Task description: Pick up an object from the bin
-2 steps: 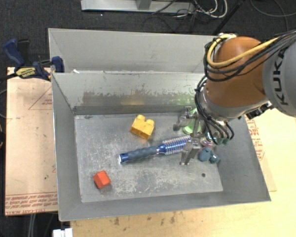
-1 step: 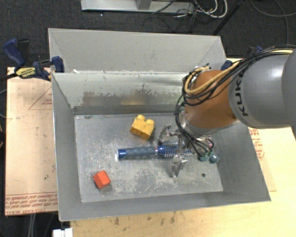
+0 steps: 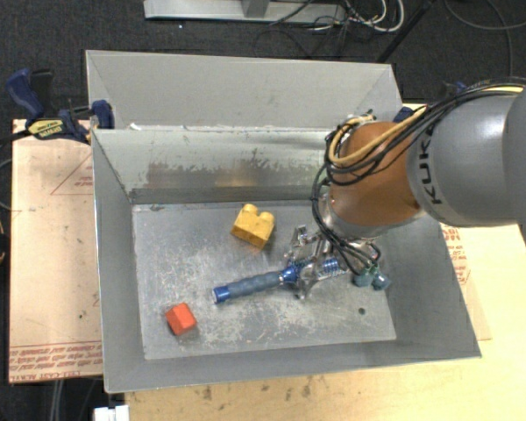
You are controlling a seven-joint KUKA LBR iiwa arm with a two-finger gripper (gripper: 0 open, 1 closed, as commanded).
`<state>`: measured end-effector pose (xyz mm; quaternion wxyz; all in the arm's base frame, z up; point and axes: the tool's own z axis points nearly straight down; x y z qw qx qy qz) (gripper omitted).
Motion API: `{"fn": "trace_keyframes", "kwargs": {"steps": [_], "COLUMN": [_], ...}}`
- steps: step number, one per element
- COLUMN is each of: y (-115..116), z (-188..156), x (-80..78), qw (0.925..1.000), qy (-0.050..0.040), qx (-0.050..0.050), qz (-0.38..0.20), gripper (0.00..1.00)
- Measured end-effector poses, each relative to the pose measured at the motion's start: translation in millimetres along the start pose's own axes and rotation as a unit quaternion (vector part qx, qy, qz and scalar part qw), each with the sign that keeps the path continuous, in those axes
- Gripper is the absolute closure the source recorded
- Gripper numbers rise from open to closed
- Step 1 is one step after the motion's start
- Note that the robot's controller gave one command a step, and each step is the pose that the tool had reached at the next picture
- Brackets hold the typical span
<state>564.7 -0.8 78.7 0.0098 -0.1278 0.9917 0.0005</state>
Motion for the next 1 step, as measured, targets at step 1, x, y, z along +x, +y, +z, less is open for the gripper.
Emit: {"fn": "trace_keyframes", "kwargs": {"steps": [1], "y": [6.6], "z": [-140.5], "x": [-9.3], "qw": [1.0], "qy": [0.0051], "qx": [0.0], "qz": [0.0], "gripper": [1.0]}}
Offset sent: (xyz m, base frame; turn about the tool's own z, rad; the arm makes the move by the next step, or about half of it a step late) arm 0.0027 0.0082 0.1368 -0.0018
